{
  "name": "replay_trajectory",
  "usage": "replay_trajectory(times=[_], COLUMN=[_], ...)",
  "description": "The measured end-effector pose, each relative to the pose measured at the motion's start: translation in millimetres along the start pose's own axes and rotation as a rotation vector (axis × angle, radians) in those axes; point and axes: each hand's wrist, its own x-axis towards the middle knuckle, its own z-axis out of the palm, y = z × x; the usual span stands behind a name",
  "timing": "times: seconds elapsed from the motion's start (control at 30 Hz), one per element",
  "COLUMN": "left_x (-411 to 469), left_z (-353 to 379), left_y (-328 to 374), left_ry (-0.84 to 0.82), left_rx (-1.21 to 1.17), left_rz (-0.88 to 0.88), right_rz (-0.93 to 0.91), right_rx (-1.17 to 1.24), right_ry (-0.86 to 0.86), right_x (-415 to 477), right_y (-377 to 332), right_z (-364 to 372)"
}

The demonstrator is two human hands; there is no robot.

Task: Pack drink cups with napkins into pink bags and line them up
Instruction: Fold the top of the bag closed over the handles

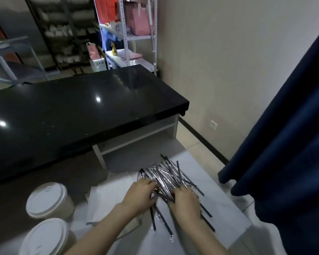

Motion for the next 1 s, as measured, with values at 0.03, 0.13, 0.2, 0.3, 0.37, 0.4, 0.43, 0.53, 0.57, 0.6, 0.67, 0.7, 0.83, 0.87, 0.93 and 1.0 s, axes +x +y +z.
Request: replay_trajectory(times=[0.03, 0.13, 0.2, 0.3, 0.37, 0.4, 0.43, 0.53, 0.57, 0.6, 0.67, 0.7, 0.83, 0.87, 0.93, 1.0], left_x=[1.7, 5.0, 6.3, 6.9, 5.5, 4.6, 3.7, 1.4, 0.2, -1.2, -4.9, -7.1, -15.9, -18.0, -23.4, -31.5], left_z=[1.8, 2.7, 1.2, -3.1, -8.5, -12.1, -16.1, -28.9, -32.6, -35.5, -38.7, -39.0, -38.5, -40.3, -48.0, -60.9], left_y=[-0.2, -0.7, -2.5, -6.7, -10.1, -11.7, -13.4, -17.9, -19.3, -20.3, -21.7, -22.3, -23.6, -23.9, -24.3, -25.6], left_ry=[0.008, 0.038, 0.066, 0.145, 0.239, 0.293, 0.337, 0.360, 0.342, 0.320, 0.272, 0.256, 0.261, 0.262, 0.272, 0.316], left_rx=[-0.005, -0.046, -0.080, -0.107, -0.161, -0.198, -0.240, -0.359, -0.381, -0.390, -0.370, -0.351, -0.327, -0.343, -0.393, -0.450], left_rz=[-0.005, -0.013, -0.017, -0.015, -0.047, -0.075, -0.103, -0.155, -0.157, -0.153, -0.139, -0.130, -0.082, -0.066, -0.027, -0.007], right_rz=[0.006, 0.061, 0.103, 0.133, 0.125, 0.113, 0.100, 0.077, 0.074, 0.070, 0.064, 0.062, 0.052, 0.053, 0.026, -0.044], right_rx=[0.030, 0.163, 0.261, 0.359, 0.387, 0.398, 0.409, 0.418, 0.414, 0.408, 0.395, 0.392, 0.412, 0.440, 0.511, 0.551], right_ry=[0.001, 0.003, 0.027, 0.060, 0.088, 0.105, 0.118, 0.107, 0.093, 0.082, 0.082, 0.093, 0.101, 0.084, 0.057, 0.040], right_x=[0.2, -0.5, -1.7, -3.7, -4.6, -5.0, -5.0, -4.8, -4.4, -3.9, -3.1, -3.2, -5.6, -6.4, -7.7, -8.6], right_y=[1.2, 4.7, 7.4, 11.8, 14.7, 15.9, 16.6, 15.6, 13.9, 11.7, 6.5, 3.8, -3.6, -5.5, -10.3, -18.5], right_z=[0.6, 1.2, 0.9, -0.6, -1.7, -2.7, -3.5, -7.1, -8.6, -10.4, -14.0, -15.8, -24.4, -27.7, -35.2, -44.8])
